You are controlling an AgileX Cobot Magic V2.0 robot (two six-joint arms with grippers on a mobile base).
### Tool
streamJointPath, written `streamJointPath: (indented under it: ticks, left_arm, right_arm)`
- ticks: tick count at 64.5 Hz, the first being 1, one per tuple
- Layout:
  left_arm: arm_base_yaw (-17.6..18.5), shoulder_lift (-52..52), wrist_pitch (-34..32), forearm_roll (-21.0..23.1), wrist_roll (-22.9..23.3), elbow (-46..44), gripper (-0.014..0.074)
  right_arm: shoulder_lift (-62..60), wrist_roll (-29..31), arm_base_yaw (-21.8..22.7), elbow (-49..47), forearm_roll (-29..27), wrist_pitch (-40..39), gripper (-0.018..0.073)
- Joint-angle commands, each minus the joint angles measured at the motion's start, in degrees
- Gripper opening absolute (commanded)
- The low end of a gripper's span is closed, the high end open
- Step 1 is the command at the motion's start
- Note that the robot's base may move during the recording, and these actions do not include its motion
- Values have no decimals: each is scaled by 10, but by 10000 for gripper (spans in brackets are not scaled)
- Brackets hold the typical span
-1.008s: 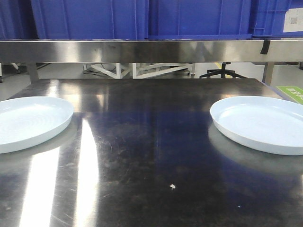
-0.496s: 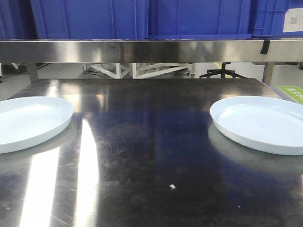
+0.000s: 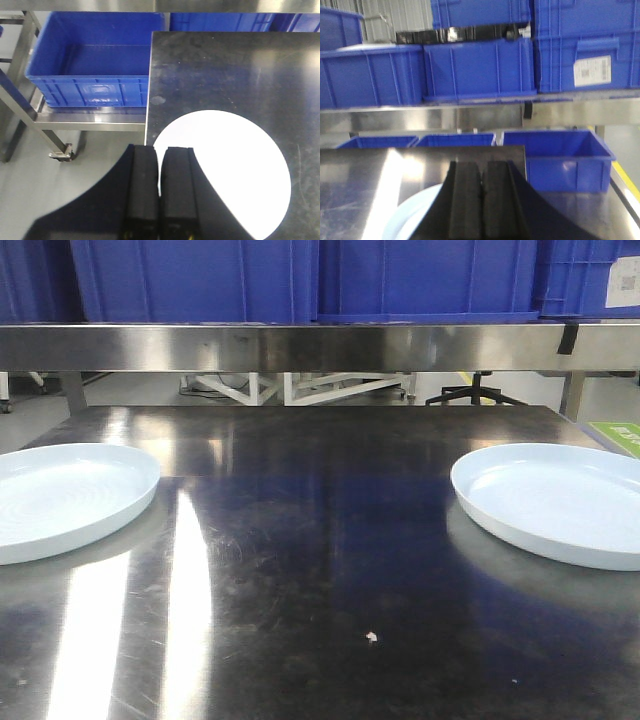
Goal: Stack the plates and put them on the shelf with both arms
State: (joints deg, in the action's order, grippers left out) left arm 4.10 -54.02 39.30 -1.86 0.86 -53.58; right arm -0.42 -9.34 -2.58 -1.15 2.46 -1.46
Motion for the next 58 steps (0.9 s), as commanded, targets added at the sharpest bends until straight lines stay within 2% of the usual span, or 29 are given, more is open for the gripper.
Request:
streamJointPath:
  ticks: [1,16,21,37,58]
  left_arm:
    - [4,3,-41,11,4,-20,83]
    - [4,3,-21,11,4,-20,83]
    - [4,3,-19,10,4,-20,83]
    - [4,3,-13,10,4,-20,83]
    - [4,3,-21,10,4,-20,83]
  right_arm:
    - [36,-3,3,-60,7,20,25]
    - [275,-3,3,-246,7,181,25]
    - [356,-3,3,-307,7,213,25]
    - [515,-3,3,-397,7,201,25]
    - [590,-3,3,-403,7,193,25]
